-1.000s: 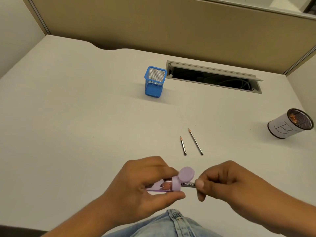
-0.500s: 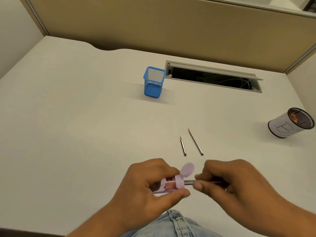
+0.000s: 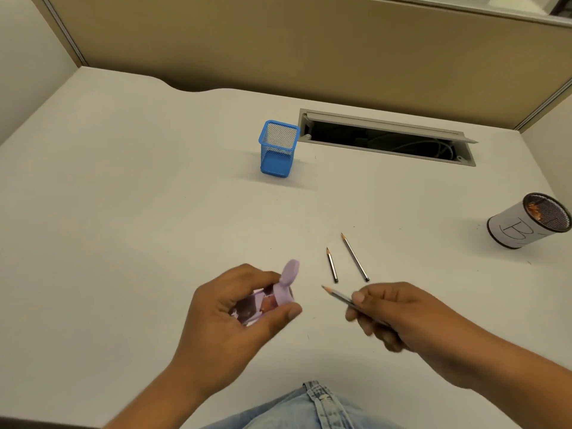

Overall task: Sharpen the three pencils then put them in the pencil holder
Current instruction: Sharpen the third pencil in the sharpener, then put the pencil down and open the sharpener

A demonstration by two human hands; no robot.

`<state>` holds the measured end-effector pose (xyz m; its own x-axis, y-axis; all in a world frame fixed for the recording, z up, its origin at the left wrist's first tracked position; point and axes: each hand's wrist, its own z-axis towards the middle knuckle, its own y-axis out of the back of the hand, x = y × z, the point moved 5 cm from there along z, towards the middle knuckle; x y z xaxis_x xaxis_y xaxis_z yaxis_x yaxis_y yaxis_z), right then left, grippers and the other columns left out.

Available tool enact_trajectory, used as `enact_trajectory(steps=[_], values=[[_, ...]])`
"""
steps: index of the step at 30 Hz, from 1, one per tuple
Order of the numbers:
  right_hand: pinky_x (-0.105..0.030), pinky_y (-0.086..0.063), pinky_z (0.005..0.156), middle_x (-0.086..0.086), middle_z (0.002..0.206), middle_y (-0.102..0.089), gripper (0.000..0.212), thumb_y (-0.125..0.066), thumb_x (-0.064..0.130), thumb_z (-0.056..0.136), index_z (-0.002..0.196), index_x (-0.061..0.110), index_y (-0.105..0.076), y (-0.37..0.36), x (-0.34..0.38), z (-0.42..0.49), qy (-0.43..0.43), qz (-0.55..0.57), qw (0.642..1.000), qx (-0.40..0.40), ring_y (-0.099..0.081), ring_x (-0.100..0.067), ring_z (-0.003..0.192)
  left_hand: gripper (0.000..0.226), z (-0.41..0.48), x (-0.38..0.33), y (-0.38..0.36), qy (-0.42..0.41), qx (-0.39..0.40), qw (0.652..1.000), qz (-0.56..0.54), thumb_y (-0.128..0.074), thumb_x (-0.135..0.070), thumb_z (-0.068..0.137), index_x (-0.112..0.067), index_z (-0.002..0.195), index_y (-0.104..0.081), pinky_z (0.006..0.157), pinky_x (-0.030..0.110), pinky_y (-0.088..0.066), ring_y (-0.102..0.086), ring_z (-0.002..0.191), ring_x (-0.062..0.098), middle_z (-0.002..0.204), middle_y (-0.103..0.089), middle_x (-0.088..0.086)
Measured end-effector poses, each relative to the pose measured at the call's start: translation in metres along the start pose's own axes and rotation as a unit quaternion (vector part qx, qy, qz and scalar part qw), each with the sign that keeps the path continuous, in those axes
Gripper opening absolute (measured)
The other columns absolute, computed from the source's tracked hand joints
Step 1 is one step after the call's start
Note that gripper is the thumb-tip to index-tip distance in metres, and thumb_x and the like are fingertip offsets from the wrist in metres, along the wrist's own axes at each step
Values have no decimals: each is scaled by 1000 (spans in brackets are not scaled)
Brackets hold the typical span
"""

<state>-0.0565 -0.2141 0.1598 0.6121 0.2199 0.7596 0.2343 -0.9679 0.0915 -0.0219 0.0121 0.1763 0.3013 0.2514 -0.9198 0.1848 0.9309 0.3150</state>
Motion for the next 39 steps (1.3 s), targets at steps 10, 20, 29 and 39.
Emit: enact_trajectory(steps=[10, 20, 29, 39], values=[[-18, -41, 53, 13, 58, -64, 12, -79, 14, 76, 68, 21, -76, 13, -19, 80, 27, -38, 985, -169, -54, -3, 52, 30, -2, 23, -8, 121, -35, 988, -87, -75, -52, 71, -31, 91, -78, 57, 34, -51, -55, 64, 21, 79, -72, 1], [-26, -51, 66, 14, 72, -72, 6, -69, 30, 77, 71, 32, -69, 9, -12, 137, 24, -309, 921, -237, -68, -12, 74, 22, -7, 35, -7, 164, -47, 979, -112, -80, -43, 72, -30, 89, -79, 69, 21, -56, -65, 70, 19, 82, -76, -1], [-28, -51, 63, 5, 79, -70, 14, -68, 27, 72, 85, 23, -72, 10, -6, 159, -1, -351, 900, -258, -66, -24, 79, 19, -4, 41, -13, 180, -50, 975, -116, -76, -42, 68, -33, 85, -79, 71, 18, -57, -67, 72, 17, 82, -77, -2], [-30, -47, 65, 6, 79, -58, 19, -71, 31, 73, 90, 24, -65, 9, -11, 170, 16, -384, 884, -267, -62, -26, 84, 31, 2, 46, -19, 179, -36, 977, -111, -75, -54, 69, -32, 91, -78, 68, 27, -54, -62, 71, 27, 80, -75, 0]])
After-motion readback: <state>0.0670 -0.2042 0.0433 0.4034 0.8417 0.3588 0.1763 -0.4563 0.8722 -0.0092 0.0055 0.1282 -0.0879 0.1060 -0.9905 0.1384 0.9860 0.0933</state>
